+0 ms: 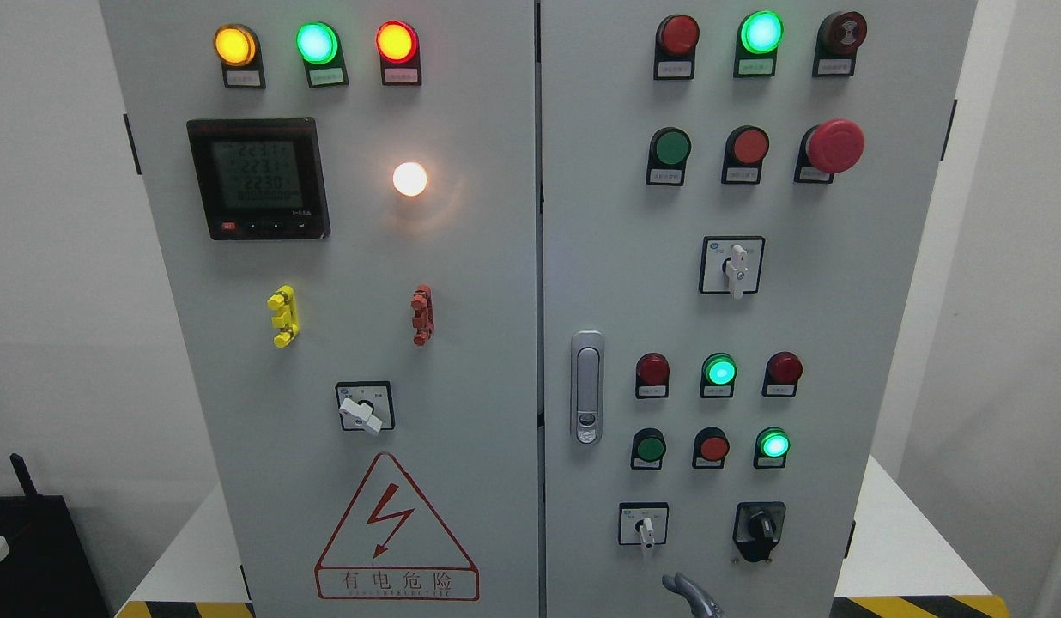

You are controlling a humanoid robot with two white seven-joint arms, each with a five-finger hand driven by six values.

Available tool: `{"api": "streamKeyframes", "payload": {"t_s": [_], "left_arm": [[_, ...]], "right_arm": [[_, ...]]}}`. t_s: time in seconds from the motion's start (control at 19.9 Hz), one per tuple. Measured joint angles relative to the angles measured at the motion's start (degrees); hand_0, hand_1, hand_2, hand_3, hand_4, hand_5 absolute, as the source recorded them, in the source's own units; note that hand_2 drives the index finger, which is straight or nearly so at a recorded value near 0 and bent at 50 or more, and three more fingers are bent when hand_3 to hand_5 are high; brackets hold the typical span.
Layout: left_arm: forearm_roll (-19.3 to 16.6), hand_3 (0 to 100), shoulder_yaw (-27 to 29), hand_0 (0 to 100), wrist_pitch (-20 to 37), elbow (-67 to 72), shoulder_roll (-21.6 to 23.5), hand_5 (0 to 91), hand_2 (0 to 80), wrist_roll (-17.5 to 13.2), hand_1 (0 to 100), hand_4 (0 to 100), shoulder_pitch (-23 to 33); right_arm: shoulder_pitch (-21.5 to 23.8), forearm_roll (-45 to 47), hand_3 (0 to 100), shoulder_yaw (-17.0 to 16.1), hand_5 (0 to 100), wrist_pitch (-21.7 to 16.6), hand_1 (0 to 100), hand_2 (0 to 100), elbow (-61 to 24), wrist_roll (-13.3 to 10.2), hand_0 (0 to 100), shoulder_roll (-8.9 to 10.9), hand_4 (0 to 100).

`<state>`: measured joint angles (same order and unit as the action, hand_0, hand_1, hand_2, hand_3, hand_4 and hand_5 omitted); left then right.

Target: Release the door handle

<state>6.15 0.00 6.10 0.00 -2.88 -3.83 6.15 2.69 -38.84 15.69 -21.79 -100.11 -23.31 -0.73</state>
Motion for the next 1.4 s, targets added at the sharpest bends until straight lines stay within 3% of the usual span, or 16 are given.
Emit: {"api": "streamKeyframes", "payload": {"t_s": [0.2, 0.6, 0.9, 1.4], "left_arm": [[0.0, 0, 0.0, 12, 0.0, 0.0, 0.0, 0.0, 0.0, 0.0, 39, 0, 0.0], [0.0, 0, 0.0, 12, 0.0, 0.0, 0.0, 0.0, 0.0, 0.0, 39, 0, 0.0], [0.0, 0, 0.0, 12, 0.0, 0.0, 0.0, 0.0, 0.0, 0.0, 39, 0, 0.0], [0.0, 0, 0.0, 12, 0.0, 0.0, 0.0, 0.0, 0.0, 0.0, 39, 0, 0.0]], "right_arm": [[-3.3, -12.1, 100, 0.0, 99, 6.9, 39, 0, -0.1, -2.7, 28, -1.11, 100], [-8.5, -26.1, 100, 0.5, 100, 16.9, 38, 0, -0.1, -3.2, 29, -2.79, 100], [-11.3, -31.1, 100, 1.1, 100, 21.2, 37, 0, 0.0, 0.4, 31, -3.44, 100], [-13.4, -36.1, 100, 2.0, 100, 23.3, 36, 0, 0.4, 4.7, 33, -4.04, 100]]}}
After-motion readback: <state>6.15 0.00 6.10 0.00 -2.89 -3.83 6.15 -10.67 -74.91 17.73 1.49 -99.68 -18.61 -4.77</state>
